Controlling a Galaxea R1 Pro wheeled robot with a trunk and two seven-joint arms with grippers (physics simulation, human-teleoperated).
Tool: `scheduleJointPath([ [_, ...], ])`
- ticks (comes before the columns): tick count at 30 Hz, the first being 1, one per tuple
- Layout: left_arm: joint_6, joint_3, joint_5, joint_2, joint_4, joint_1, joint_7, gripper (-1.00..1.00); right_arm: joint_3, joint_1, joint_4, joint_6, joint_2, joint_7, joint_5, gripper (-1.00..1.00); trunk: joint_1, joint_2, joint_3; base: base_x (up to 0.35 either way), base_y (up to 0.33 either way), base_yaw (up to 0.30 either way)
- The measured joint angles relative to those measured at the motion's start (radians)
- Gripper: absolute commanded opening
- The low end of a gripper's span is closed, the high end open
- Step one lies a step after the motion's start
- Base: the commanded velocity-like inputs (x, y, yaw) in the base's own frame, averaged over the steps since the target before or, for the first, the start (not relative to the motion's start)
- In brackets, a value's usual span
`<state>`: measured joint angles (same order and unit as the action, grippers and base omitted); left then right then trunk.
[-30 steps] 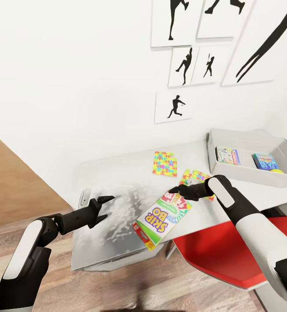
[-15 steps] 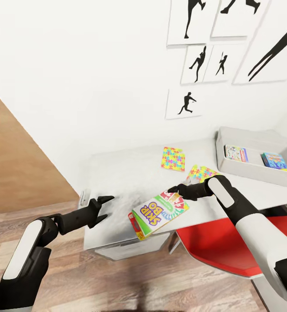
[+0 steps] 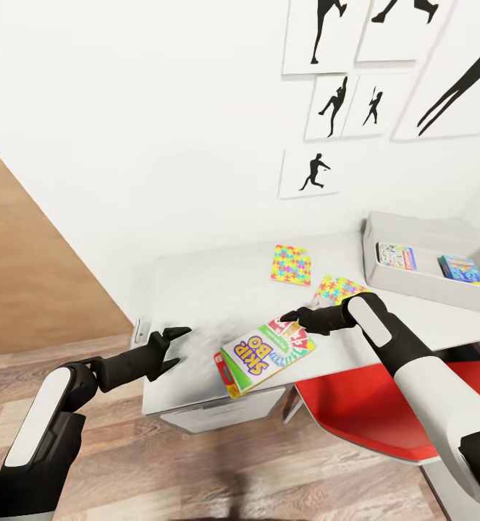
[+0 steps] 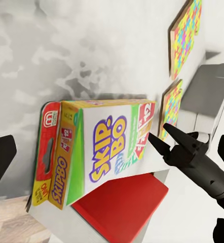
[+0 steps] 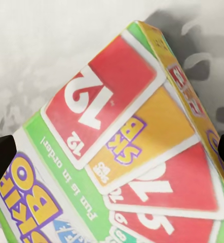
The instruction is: Put all the toys in the child's room - the three board games (two on the bed and one on the table), the two jigsaw puzzles on the table, and the tennis ball on the table - inside the toy box on the table in the child's room.
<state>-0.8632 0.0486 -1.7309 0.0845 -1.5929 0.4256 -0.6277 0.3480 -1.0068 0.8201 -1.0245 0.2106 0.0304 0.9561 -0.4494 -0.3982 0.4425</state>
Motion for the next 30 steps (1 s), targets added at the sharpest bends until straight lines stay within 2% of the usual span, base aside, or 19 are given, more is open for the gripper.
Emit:
scheduleJointPath([
  [8,0.000,0.000,0.000,0.000,0.000,0.000,0.000,1.00,0.000,0.000,0.000,0.000,0.000,0.000,-0.002,1.00,0.000,0.000,0.000,-0.002,0.000,0.109],
  [24,0.000,0.001,0.000,0.000,0.000,0.000,0.000,1.00,0.000,0.000,0.000,0.002,0.000,0.000,-0.004,1.00,0.000,0.000,0.000,0.000,0.000,0.246],
  [30,0.000,0.002,0.000,0.000,0.000,0.000,0.000,1.00,0.000,0.000,0.000,0.002,0.000,0.000,-0.003,1.00,0.000,0.000,0.000,-0.035,0.000,0.146],
])
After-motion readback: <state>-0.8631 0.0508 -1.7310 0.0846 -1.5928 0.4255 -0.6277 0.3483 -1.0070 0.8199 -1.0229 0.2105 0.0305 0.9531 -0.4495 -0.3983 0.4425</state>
